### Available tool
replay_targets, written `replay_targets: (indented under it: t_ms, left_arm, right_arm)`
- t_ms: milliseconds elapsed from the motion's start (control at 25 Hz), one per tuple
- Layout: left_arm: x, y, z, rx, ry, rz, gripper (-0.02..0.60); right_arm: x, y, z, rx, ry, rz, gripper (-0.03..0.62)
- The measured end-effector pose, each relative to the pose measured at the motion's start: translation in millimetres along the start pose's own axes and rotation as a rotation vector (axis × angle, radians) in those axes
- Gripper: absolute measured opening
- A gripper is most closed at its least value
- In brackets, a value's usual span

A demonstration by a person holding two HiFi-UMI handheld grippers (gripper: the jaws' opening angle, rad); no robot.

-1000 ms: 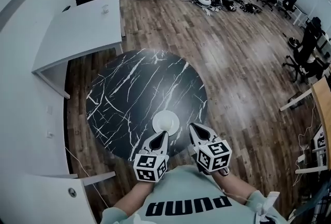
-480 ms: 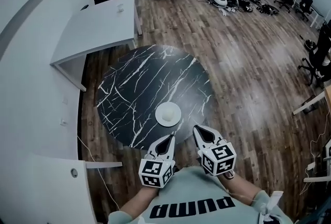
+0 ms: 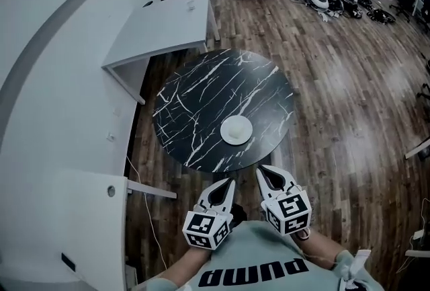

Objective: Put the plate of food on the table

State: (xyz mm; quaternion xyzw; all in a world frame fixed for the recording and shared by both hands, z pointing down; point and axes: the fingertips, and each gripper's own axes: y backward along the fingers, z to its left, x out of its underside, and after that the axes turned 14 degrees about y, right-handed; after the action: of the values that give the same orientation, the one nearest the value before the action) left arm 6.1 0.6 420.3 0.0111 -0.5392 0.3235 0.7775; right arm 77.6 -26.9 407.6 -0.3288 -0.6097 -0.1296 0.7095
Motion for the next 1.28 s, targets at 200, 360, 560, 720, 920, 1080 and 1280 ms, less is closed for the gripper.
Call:
replay_targets:
  t_ms: [200,360,560,720,920,1080,1280]
  left_arm:
    - [5.7,30.2,-20.9,-0.039,-0.009,-0.051,0.008]
    - [5.6,47.7,-33.7,-0.063,-0.018,-0.076,0.006]
    - [13.5,57.0,-51.8,-0.052,-0.027,-0.074,0.008]
    - [21.1,72.3,-56.3,-0.059,-0.042,-0.065,0.008]
    - [42.4,90.6,-50.5,-0.082,-0.053,-0.072,0.006]
    - [66.3,100.3,-42.5,-0.111,-0.046,-0.056,0.006]
    - [70.6,107.8,-32.1,-0.154,-0.051,-0.087,0.006]
  right_arm:
    - [-2.4,30.5,14.8,-0.027,0.044,-0.024,0.01]
    - [-3.1,49.6,19.4,-0.028,0.057,-0.031,0.01]
    - [-0.5,72.5,23.7,-0.007,0.068,-0.033,0.01]
    - [6.6,87.9,34.3,0.012,0.057,-0.018,0.009]
    - [18.0,93.5,51.8,0.022,0.06,-0.023,0.011]
    - [36.5,95.0,69.7,0.008,0.069,0.004,0.009]
    - [50.7,97.7,84.7,-0.008,0.074,0.029,0.009]
